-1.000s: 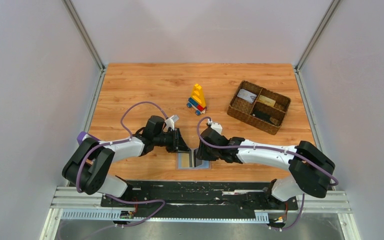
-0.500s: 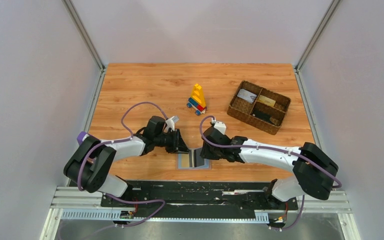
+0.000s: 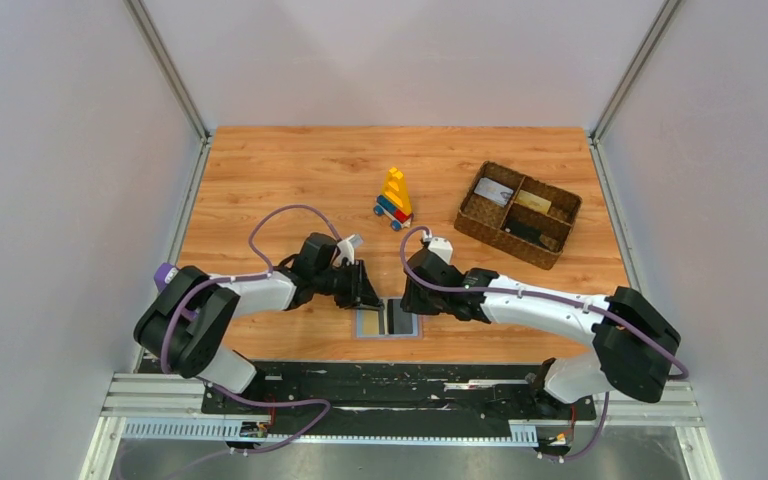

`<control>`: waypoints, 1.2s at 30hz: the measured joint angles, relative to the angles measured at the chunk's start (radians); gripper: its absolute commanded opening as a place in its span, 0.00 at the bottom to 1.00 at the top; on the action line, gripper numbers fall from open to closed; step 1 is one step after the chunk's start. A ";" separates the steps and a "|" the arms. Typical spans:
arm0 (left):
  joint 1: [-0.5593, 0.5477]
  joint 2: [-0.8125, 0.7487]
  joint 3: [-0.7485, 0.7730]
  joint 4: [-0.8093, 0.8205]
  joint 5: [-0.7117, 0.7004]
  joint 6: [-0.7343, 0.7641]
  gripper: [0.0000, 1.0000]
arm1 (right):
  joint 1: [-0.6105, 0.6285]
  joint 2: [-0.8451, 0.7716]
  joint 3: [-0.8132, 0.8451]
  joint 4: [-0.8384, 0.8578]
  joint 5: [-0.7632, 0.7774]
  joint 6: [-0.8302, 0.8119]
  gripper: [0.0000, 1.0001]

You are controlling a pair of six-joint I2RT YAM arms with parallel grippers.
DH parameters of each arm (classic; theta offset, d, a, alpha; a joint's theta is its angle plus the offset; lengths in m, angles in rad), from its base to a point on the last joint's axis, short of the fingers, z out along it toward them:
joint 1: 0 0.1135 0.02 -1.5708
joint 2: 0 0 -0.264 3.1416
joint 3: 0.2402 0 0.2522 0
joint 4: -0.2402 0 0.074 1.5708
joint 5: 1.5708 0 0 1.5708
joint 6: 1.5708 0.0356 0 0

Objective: Take the credit cards out of the card holder
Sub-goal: Remove the credit card from the card holder.

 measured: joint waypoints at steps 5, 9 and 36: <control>-0.010 0.026 0.000 0.014 -0.011 -0.002 0.30 | -0.005 0.018 0.000 0.027 -0.035 -0.009 0.27; -0.019 0.050 0.000 0.035 -0.019 -0.006 0.31 | -0.014 0.037 -0.004 0.051 -0.070 -0.010 0.26; -0.091 0.115 0.000 0.154 -0.080 -0.055 0.31 | -0.051 0.053 -0.150 0.186 -0.155 0.027 0.20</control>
